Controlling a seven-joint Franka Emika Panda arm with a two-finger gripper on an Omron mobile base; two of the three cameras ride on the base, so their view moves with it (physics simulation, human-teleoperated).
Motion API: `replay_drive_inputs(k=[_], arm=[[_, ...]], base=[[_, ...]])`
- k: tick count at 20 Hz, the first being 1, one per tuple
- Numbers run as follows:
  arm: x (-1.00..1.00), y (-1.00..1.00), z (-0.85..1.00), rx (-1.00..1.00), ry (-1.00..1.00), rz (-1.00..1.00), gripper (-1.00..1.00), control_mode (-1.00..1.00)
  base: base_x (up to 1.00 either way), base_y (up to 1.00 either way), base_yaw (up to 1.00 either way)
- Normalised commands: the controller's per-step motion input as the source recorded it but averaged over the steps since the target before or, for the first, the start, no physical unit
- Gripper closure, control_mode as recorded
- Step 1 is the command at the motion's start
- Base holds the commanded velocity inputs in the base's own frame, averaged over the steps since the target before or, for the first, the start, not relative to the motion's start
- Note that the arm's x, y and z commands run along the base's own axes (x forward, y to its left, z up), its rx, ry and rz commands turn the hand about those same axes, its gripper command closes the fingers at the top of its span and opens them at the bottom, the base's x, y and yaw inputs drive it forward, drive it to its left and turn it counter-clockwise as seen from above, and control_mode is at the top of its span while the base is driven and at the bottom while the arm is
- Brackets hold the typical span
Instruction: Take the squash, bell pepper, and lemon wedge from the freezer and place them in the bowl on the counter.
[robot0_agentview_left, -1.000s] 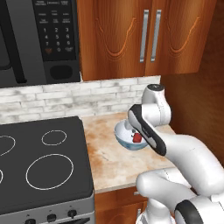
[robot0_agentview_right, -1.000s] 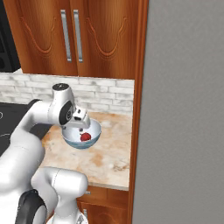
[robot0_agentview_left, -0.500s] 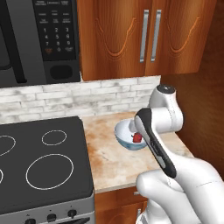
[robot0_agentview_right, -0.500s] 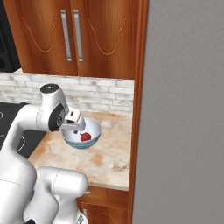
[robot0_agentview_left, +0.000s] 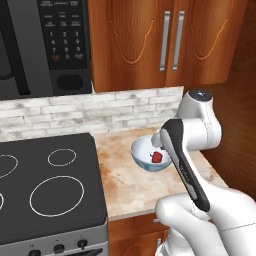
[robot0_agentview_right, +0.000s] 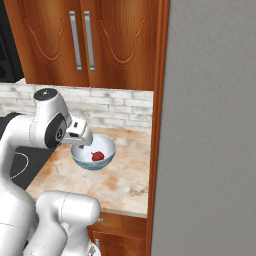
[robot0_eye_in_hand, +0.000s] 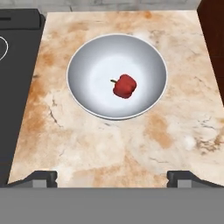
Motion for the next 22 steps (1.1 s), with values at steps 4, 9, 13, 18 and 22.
replay_drive_inputs(k=[4,9,13,18,22], arm=[[-0.27,0.0,0.37,0.0,-0.01,0.0,-1.0,-1.0],[-0.46,0.0,0.33,0.0,-0.05,0.0,-1.0,-1.0],[-0.46,0.0,0.24,0.0,-0.04,0.0,-1.0,-1.0],[-0.25,-0.05,0.18,0.0,-0.01,0.0,-1.0,-1.0],[-0.23,-0.19,0.12,0.0,0.0,0.0,-1.0,-1.0]], base=[[0.0,0.0,0.0],[0.0,0.0,0.0],[0.0,0.0,0.0],[0.0,0.0,0.0],[0.0,0.0,0.0]])
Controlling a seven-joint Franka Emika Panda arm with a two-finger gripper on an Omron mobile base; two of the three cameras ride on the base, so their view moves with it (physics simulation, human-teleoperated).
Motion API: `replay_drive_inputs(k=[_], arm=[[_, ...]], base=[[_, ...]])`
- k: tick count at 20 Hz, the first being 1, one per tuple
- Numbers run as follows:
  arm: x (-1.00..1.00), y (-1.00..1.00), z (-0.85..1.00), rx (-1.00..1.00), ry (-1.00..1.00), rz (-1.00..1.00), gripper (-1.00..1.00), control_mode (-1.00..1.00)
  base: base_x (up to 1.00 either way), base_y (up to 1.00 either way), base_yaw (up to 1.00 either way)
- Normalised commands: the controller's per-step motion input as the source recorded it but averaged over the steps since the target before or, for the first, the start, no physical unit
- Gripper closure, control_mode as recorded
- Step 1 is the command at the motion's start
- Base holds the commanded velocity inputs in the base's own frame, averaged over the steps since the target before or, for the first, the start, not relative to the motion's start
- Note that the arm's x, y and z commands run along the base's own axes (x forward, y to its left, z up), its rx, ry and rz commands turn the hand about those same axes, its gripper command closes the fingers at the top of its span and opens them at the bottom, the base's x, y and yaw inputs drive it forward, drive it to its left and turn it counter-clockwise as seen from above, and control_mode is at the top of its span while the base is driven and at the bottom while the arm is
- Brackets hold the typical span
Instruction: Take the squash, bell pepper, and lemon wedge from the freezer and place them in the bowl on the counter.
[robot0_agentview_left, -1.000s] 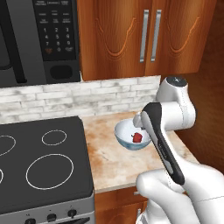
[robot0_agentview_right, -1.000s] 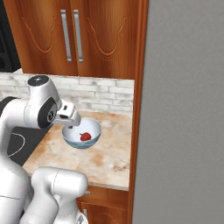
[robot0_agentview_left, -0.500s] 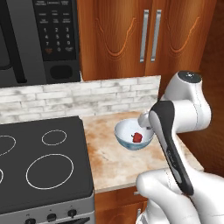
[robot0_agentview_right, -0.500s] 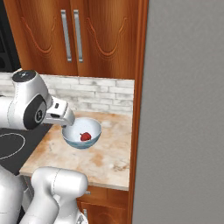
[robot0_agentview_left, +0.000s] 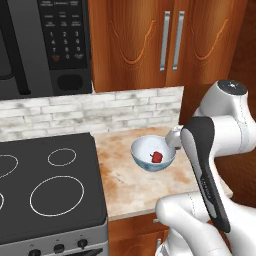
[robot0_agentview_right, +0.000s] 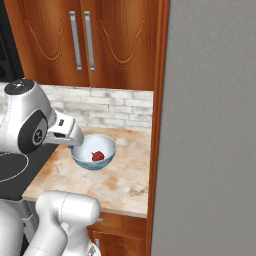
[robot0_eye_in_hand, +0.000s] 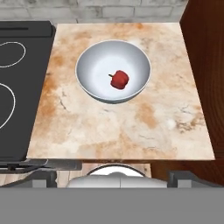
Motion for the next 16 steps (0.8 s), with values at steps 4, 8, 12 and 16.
replay_drive_inputs(k=[4,8,12,16], arm=[[-0.3,-0.06,0.08,0.0,0.0,0.0,-1.0,-1.0],[-0.35,0.0,0.08,0.0,0.0,0.0,-1.0,-1.0],[-0.26,0.0,0.11,0.0,0.0,0.0,-1.0,-1.0],[-0.06,0.0,0.02,0.0,0.0,0.0,-1.0,1.0]], base=[[0.0,0.0,0.0],[0.0,0.0,0.0],[0.0,0.0,0.0],[-0.31,0.0,0.0]])
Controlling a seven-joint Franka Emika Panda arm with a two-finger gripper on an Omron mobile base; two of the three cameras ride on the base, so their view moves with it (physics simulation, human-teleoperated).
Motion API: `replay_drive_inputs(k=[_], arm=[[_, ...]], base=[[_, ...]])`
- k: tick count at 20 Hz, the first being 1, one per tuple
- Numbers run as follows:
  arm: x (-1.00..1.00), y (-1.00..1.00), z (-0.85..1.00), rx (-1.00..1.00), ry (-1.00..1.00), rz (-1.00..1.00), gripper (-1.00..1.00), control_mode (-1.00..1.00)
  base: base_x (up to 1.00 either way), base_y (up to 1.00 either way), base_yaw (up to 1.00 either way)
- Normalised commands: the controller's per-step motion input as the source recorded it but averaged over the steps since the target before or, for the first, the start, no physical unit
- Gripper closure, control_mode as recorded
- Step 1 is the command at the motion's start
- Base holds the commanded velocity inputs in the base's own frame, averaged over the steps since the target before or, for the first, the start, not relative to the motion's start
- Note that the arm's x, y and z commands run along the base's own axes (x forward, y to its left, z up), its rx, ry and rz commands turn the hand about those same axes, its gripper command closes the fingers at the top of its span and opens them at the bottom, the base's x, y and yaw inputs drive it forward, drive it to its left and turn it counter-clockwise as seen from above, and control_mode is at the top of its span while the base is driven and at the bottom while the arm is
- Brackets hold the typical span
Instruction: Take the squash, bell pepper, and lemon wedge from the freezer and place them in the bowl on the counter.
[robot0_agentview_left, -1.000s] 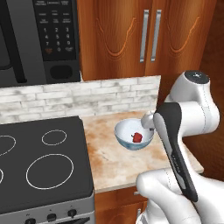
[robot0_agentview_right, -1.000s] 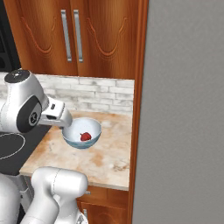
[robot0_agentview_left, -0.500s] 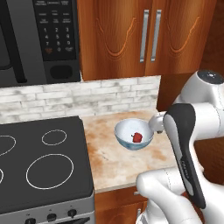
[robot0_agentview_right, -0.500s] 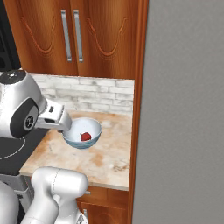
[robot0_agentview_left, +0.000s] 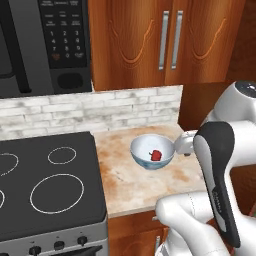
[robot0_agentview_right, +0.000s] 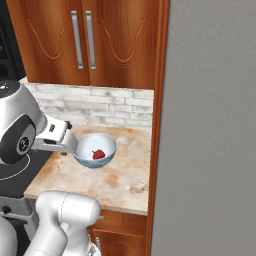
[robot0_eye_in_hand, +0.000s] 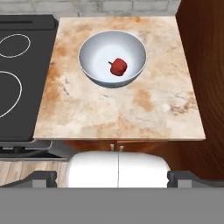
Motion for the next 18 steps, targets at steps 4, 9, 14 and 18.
replay_drive_inputs(k=[4,9,14,18], arm=[[0.0,0.0,0.0,0.0,0.0,0.0,-1.0,1.0],[0.0,0.0,0.0,0.0,0.0,0.0,-1.0,1.0],[0.0,0.0,0.0,0.0,0.0,0.0,-1.0,1.0],[0.0,0.0,0.0,0.0,0.0,0.0,-1.0,1.0]], base=[[-0.68,0.0,0.0],[-0.76,-0.04,0.0],[-0.67,-0.31,0.0],[-0.51,-0.42,0.0]])
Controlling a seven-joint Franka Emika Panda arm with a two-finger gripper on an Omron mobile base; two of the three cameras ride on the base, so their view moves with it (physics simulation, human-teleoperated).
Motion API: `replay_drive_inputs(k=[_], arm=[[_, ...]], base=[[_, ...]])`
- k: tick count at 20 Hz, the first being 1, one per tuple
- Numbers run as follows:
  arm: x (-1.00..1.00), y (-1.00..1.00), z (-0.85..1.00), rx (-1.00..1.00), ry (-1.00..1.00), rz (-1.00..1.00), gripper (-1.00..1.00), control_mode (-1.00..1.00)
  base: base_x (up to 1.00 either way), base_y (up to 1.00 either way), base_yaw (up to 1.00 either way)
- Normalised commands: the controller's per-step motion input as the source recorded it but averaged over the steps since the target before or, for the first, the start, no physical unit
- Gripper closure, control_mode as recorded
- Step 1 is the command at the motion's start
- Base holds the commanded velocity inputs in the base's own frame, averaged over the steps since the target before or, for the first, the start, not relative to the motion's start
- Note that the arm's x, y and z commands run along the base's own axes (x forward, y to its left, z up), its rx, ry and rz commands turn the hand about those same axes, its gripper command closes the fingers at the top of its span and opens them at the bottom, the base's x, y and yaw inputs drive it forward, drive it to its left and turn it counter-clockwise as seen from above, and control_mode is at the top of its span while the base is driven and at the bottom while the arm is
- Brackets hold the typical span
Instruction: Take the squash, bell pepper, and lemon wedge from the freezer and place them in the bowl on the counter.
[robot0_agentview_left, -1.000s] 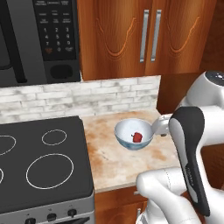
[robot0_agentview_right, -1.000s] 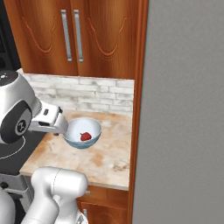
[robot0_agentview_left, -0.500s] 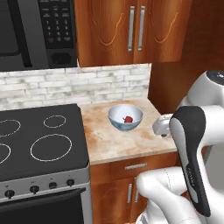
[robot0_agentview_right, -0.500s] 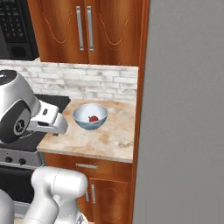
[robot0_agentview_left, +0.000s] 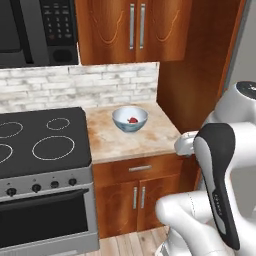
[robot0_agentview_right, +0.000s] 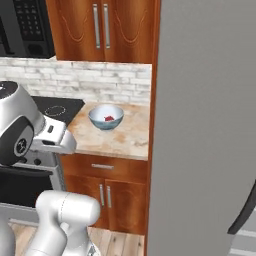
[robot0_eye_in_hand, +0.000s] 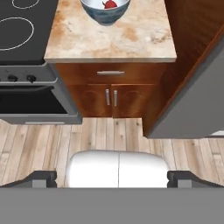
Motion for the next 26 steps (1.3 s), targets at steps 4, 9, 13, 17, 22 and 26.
replay_drive_inputs(k=[4,9,13,17,22,26], arm=[[0.0,0.0,0.0,0.0,0.0,0.0,-1.0,1.0],[0.0,0.0,0.0,0.0,0.0,0.0,-1.0,1.0],[0.0,0.0,0.0,0.0,0.0,0.0,-1.0,1.0],[0.0,0.0,0.0,0.0,0.0,0.0,-1.0,1.0],[0.0,0.0,0.0,0.0,0.0,0.0,-1.0,1.0],[0.0,0.0,0.0,0.0,0.0,0.0,-1.0,1.0]], base=[[-0.17,-0.54,0.0],[0.02,-0.74,-0.01],[0.0,-0.77,-0.01],[0.0,-0.82,0.0],[0.01,-0.75,0.0],[0.0,-0.56,0.0]])
